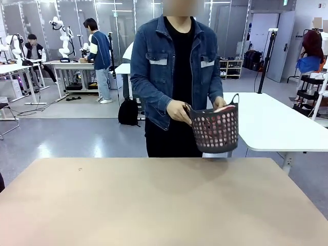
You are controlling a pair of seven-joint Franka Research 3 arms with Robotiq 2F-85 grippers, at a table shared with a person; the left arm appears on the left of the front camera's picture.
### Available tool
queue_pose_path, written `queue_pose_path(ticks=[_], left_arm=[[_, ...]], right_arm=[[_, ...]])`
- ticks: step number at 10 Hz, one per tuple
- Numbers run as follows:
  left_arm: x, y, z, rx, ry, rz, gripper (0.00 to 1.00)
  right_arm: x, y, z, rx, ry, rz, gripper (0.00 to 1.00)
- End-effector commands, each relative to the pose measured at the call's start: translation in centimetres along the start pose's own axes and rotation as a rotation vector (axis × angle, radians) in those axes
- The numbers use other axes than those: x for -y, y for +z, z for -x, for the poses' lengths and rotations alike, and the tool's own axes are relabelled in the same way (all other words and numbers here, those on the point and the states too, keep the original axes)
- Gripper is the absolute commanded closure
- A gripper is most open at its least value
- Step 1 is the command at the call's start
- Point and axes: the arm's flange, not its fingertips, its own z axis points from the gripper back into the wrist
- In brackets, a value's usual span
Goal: Fold the towel.
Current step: Grab the top end of the 100 cm Hotel Towel extended by the human.
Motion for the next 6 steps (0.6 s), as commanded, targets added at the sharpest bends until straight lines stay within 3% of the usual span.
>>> queue_pose_path(ticks=[1, 6], left_arm=[[0.24, 0.09, 0.02, 0.002, -0.014, 0.016, 0.00], [0.24, 0.09, 0.02, 0.002, -0.014, 0.016, 0.00]], right_arm=[[-0.30, 0.12, -0.08, 0.001, 0.020, -0.004, 0.00], [-0.30, 0.12, -0.08, 0.001, 0.020, -0.004, 0.00]])
